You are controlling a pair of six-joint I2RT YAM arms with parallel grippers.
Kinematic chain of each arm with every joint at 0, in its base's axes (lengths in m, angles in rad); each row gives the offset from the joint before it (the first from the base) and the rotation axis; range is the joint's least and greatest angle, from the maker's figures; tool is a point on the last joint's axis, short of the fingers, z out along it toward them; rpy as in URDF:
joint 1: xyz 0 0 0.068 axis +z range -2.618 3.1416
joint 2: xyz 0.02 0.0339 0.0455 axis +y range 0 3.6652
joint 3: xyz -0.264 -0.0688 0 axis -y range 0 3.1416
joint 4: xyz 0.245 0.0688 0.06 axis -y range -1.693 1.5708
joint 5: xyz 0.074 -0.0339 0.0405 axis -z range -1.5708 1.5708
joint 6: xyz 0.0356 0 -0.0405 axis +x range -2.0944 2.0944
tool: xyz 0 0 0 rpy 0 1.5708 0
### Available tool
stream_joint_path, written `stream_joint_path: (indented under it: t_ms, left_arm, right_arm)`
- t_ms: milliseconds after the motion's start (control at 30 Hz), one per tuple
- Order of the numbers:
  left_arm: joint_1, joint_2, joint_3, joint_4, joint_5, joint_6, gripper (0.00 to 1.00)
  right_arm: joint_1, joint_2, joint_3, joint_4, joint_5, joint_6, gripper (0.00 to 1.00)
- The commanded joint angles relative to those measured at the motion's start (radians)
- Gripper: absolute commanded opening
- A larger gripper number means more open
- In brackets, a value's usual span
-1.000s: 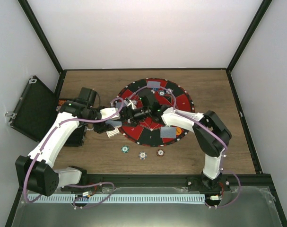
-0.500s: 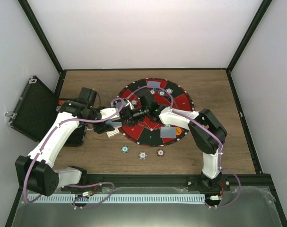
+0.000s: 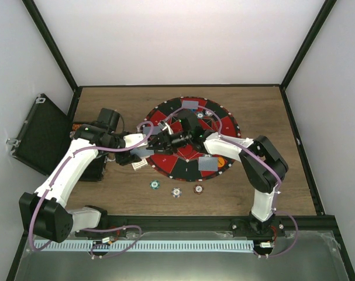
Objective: Distribute texas hold em gaming equipment
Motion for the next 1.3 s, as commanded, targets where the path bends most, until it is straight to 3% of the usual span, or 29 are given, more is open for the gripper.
stream_joint_path:
  t_ms: [0,267,467,867,1133,1267]
  left_arm:
    - [0.002,-0.018,0.039,0.0,0.037,0.015,0.04]
    - [0.003,-0.018,0.034,0.002,0.036,0.014,0.04]
    - [0.003,-0.022,0.024,0.006,0.028,0.016,0.04]
    - [0.003,-0.018,0.016,0.013,0.017,0.016,0.04]
    - [0.003,-0.017,-0.015,0.033,-0.023,0.017,0.04]
    - [0.005,-0.018,-0.023,0.036,-0.041,0.018,0.04]
  right_arm:
    - [-0.023,-0.018,-0.013,-0.096,0.057,-0.043,0.51]
    - [-0.024,-0.041,0.015,-0.138,0.073,-0.064,0.49]
    - [-0.033,-0.079,-0.008,-0.131,0.072,-0.047,0.27]
    - [-0.048,-0.159,-0.026,-0.135,0.067,-0.027,0.01]
    - [-0.101,-0.201,-0.051,-0.138,0.033,-0.033,0.01]
    - [-0.188,-0.222,-0.055,-0.168,0.014,-0.063,0.01]
